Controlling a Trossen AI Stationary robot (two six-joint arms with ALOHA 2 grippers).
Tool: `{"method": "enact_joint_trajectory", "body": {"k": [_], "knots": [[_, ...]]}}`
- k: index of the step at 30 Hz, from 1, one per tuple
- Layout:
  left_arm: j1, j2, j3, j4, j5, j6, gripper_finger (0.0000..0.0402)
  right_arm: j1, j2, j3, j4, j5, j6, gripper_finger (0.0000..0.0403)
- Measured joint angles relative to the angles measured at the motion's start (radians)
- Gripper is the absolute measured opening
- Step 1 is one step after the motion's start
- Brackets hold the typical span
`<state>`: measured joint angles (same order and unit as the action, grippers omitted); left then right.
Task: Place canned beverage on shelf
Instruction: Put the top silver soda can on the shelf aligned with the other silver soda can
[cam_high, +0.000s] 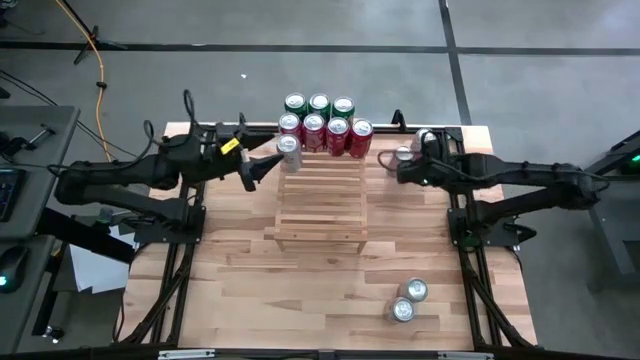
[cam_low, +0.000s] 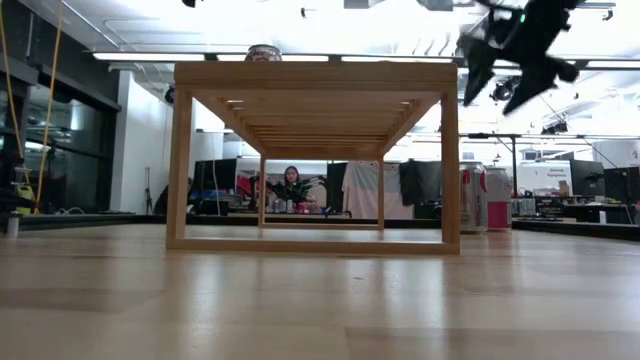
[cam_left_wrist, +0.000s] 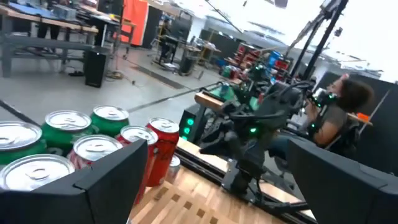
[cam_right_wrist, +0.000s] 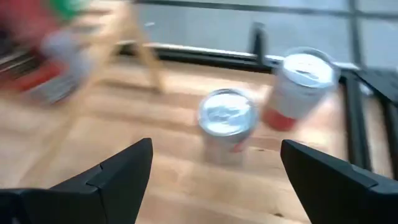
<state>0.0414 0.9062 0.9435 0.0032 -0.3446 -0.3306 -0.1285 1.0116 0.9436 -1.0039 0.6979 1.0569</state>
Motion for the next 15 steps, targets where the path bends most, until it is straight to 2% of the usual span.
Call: {"method": "enact_joint_trajectory", "body": {"k": [3,7,9,15], "knots": [[-0.008,-0.013,0.001,0.012,-0.021,0.000,0.0374,-0.106,0.000,-0.053,0.032,-0.021,0.030,0.0341],[-0.011,-0.017,0.000,0.004,-0.036,0.000,0.0374,-0.252,0.018,-0.138,0.234,-0.161,-0.063,0.0341],[-0.011,-0.017,0.000,0.004,-0.038,0.000,0.0374,-0.312,0.035,-0.169,0.319,-0.191,-0.073,0.0341],[-0.010,-0.018,0.000,0.003,-0.064,0.000,0.0374,-0.407,0.095,-0.193,0.416,-0.228,-0.069,0.0341]]}}
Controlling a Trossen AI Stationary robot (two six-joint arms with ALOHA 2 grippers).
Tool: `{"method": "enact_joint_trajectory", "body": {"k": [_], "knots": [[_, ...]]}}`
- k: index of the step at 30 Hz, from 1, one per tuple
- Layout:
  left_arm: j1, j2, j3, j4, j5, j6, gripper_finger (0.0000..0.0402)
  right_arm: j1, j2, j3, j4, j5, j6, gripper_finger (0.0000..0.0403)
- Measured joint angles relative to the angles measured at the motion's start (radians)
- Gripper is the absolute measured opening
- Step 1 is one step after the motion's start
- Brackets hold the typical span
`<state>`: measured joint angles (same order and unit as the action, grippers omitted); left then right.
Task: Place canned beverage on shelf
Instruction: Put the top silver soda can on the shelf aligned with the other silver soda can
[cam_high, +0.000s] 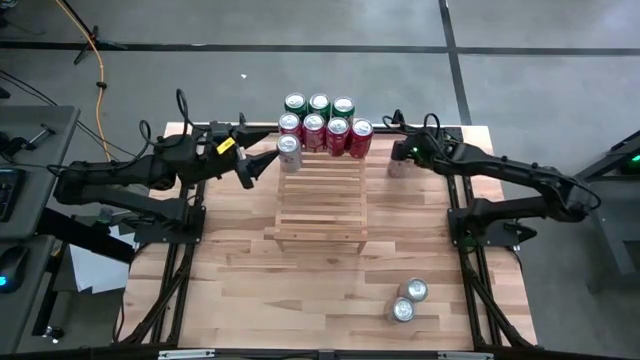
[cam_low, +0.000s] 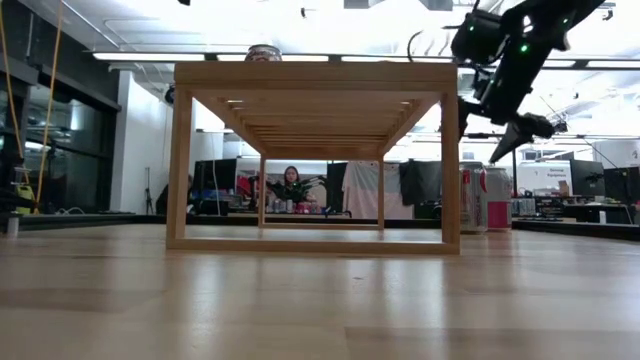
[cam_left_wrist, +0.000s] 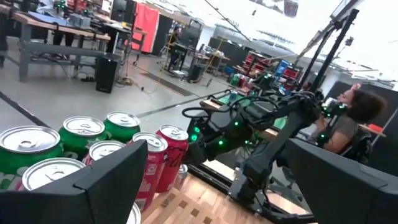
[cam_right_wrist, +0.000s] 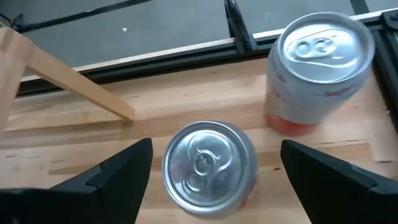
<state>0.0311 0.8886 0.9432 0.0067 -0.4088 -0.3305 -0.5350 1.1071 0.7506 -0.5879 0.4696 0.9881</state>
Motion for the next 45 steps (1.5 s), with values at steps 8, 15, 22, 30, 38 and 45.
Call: {"method": "enact_joint_trajectory", "body": {"k": [8,15,22,30,38,45], "knots": [[0.000,0.000,0.000,0.000,-0.004,0.020,0.0374,-0.002,0.103,0.000,0.038,-0.003,0.054,0.0341],[0.001,0.000,0.000,-0.001,-0.008,0.020,0.0374,-0.002,0.186,0.000,0.088,0.016,0.081,0.0341],[0.001,0.000,0.000,-0.001,-0.008,0.021,0.0374,-0.001,0.226,0.000,0.087,0.004,0.026,0.0329],[0.001,0.000,0.000,-0.001,-0.008,0.063,0.0374,0.035,0.095,-0.001,-0.096,-0.014,-0.169,0.0289],[0.001,-0.005,0.002,-0.001,-0.016,0.042,0.0374,0.238,-0.231,0.092,-0.278,-0.126,-0.393,0.0289],[0.000,0.005,0.002,0.000,0.121,-0.055,0.0374,0.497,-0.253,0.392,-0.254,-0.241,-0.522,0.0289]]}}
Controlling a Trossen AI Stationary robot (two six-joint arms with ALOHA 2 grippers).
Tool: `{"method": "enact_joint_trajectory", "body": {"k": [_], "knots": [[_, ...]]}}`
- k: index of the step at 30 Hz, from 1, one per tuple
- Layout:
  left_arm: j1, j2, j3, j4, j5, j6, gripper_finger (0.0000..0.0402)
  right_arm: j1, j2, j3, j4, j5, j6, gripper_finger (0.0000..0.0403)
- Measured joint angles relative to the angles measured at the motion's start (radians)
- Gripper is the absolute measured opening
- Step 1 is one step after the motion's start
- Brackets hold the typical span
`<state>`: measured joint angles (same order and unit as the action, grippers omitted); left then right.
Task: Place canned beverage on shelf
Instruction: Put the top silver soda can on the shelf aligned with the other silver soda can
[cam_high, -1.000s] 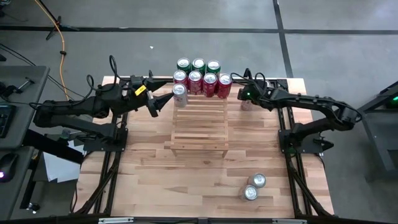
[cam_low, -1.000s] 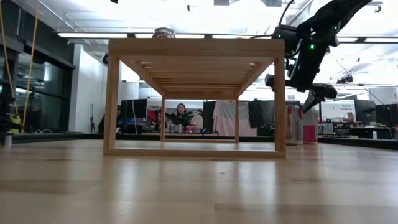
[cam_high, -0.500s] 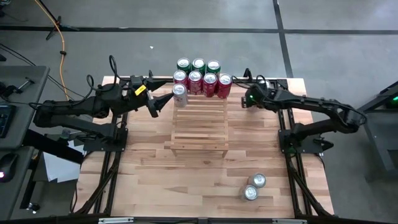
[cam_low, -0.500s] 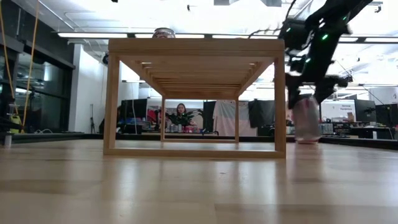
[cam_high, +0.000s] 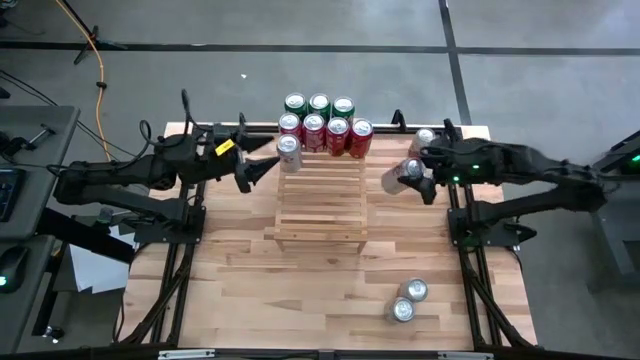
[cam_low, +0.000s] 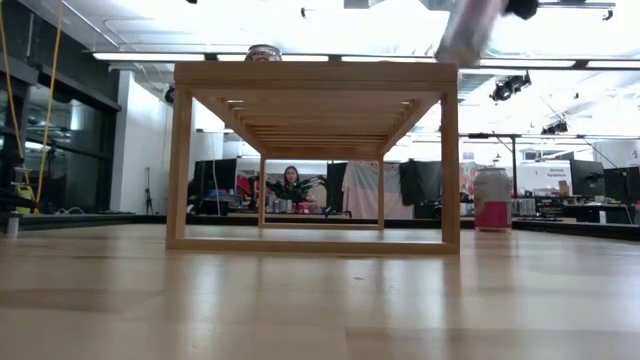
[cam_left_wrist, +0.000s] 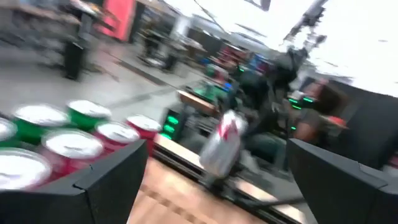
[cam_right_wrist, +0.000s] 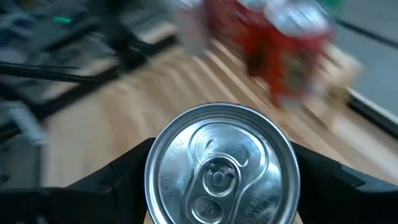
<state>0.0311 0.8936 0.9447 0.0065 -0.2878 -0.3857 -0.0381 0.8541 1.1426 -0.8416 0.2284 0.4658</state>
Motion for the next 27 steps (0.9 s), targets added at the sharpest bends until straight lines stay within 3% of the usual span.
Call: {"method": "enact_joint_trajectory", "body": {"k": [6,14,20,27], "knots": [[-0.025,0.087,0.024,0.056,0.162,-0.058,0.0374,0.151,0.228,0.261,0.030,0.008,-0.165,0.0289],[-0.096,0.317,0.215,-0.082,0.201,0.251,0.0374,0.192,0.542,0.553,0.029,-0.088,-0.401,0.0289],[-0.120,0.409,0.320,-0.171,0.244,0.344,0.0374,0.189,0.652,0.693,0.016,-0.165,-0.478,0.0289],[-0.120,0.454,0.336,-0.171,0.324,0.280,0.0374,0.189,0.743,0.789,0.017,-0.192,-0.529,0.0289]]}}
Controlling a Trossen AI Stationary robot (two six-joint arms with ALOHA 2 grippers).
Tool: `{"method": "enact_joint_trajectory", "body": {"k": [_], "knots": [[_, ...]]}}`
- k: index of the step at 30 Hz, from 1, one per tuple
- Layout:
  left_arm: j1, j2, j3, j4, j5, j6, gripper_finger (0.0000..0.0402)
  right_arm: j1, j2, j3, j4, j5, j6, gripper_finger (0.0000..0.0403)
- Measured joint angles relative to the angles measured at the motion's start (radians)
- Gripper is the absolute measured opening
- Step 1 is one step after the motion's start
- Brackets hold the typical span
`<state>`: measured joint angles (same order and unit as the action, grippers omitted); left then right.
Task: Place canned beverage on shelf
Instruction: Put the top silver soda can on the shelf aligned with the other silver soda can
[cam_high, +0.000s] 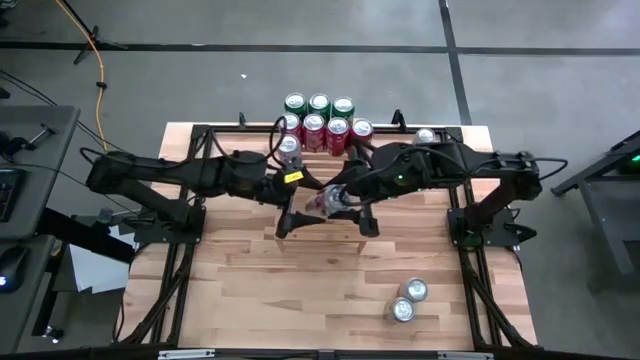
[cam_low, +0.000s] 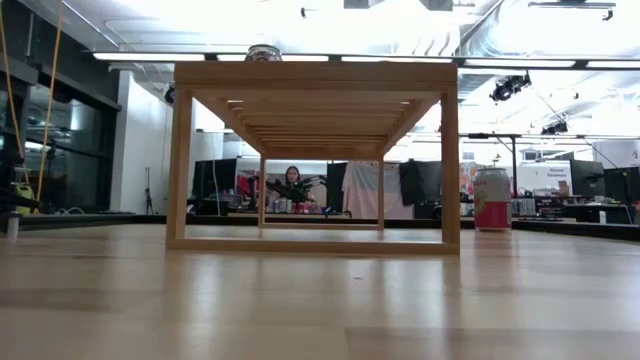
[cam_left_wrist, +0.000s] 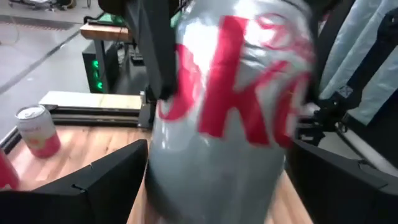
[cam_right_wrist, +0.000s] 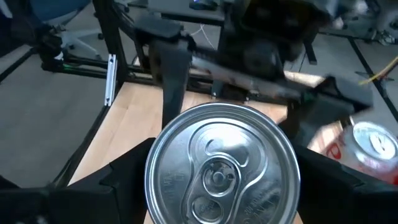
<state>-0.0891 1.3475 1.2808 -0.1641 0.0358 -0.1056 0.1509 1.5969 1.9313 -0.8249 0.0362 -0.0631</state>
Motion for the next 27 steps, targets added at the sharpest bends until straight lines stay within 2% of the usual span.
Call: {"method": "enact_joint_trajectory", "body": {"k": [7,12,22,24,27], "knots": [[0.000,0.005,0.001,0.001,-0.001,-0.032,0.0361,0.000,0.032,0.013,0.011,-0.015,-0.003,0.0289],[-0.001,0.003,0.001,-0.009,-0.016,0.012,0.0294,-0.001,0.032,0.013,0.031,0.000,-0.003,0.0289],[0.001,-0.002,0.003,-0.044,-0.048,0.055,0.0291,-0.009,0.033,0.012,0.035,-0.002,-0.014,0.0289],[0.009,-0.013,0.003,-0.065,-0.057,0.056,0.0291,-0.009,0.033,0.012,0.038,0.013,-0.004,0.0311],[0.030,-0.041,-0.004,-0.130,-0.129,0.054,0.0291,-0.017,0.017,0.012,0.019,0.077,0.060,0.0365]]}}
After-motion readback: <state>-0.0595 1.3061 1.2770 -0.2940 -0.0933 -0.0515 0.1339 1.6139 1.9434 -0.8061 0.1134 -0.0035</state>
